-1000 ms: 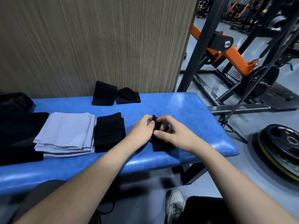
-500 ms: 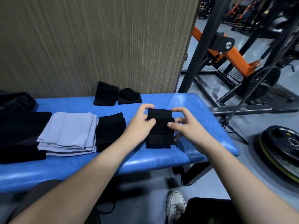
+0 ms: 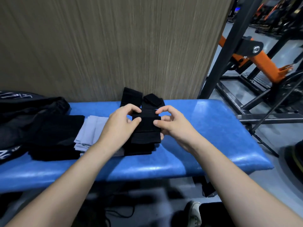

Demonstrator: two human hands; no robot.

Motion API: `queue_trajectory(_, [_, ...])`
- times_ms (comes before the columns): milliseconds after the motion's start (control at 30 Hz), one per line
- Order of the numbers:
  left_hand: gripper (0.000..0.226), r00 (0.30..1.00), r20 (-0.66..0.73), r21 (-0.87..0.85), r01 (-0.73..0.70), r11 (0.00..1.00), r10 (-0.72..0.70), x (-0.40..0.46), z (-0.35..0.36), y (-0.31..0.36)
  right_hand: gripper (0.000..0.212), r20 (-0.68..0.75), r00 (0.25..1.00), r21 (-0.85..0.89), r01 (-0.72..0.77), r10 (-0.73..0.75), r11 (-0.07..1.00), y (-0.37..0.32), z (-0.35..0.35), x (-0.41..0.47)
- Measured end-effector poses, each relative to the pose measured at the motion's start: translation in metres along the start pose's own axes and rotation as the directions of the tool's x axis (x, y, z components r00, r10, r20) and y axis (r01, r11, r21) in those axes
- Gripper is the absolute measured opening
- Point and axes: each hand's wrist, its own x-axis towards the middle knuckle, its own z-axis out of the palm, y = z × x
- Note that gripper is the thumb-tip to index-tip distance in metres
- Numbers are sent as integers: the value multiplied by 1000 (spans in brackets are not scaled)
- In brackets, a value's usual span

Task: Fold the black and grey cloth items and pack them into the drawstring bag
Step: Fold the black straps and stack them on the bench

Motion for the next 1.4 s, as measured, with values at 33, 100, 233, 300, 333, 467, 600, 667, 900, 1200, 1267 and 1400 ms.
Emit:
queue_trajectory(33, [15, 1000, -4, 44, 7, 999, -7, -2, -4, -3, 24, -1, 1000, -25, -12, 12, 1000, 1, 5, 3])
queue_trajectory(100, [14, 1000, 3, 91, 19, 996, -20, -4, -10, -9, 23, -2, 999, -72, -37, 37, 997, 5, 13, 7])
queue_trajectory(233, [18, 999, 33, 142, 3, 990, -8, -4, -15, -19, 23, -30, 997, -152, -68, 64, 986, 7, 23, 13])
queue_trajectory(300, [20, 999, 38, 166, -14, 986, 7, -2, -14, -23, 22, -43, 997, -204, -69, 62, 977, 7, 25, 15])
queue_trajectory(333, [21, 999, 42, 183, -19, 983, 11, -2, -14, -23, 21, -53, 997, -230, -69, 58, 971, 9, 25, 16])
queue_trajectory(467, [29, 997, 78, 392, -46, 919, 17, 1, -8, -26, 19, -84, 996, -484, -39, -1, 874, 18, 26, 23])
queue_trajectory(600, [31, 992, 124, 539, -69, 840, 2, 1, -3, -27, 19, -69, 997, -569, -23, -21, 822, 22, 26, 26])
queue_trajectory(667, [31, 993, 118, 548, -86, 832, 24, 1, -1, -28, 17, -64, 998, -551, -17, -22, 835, 20, 24, 25])
queue_trajectory(900, [32, 993, 108, 513, -92, 854, 43, 8, 0, -31, 10, -143, 990, -502, -58, -17, 863, 12, 7, 33])
queue_trajectory(1200, [25, 999, 42, 298, -35, 954, 24, 72, 26, -18, 21, -317, 947, -605, -165, -46, 779, 34, -23, 67])
queue_trajectory(1267, [27, 998, 61, 257, -1, 966, -15, 83, 39, -16, 32, -333, 942, -645, -190, -49, 741, 38, -26, 77])
queue_trajectory(1400, [35, 991, 92, 265, 67, 962, -95, 99, 61, -11, 46, -341, 940, -658, -223, -20, 719, 42, -29, 94])
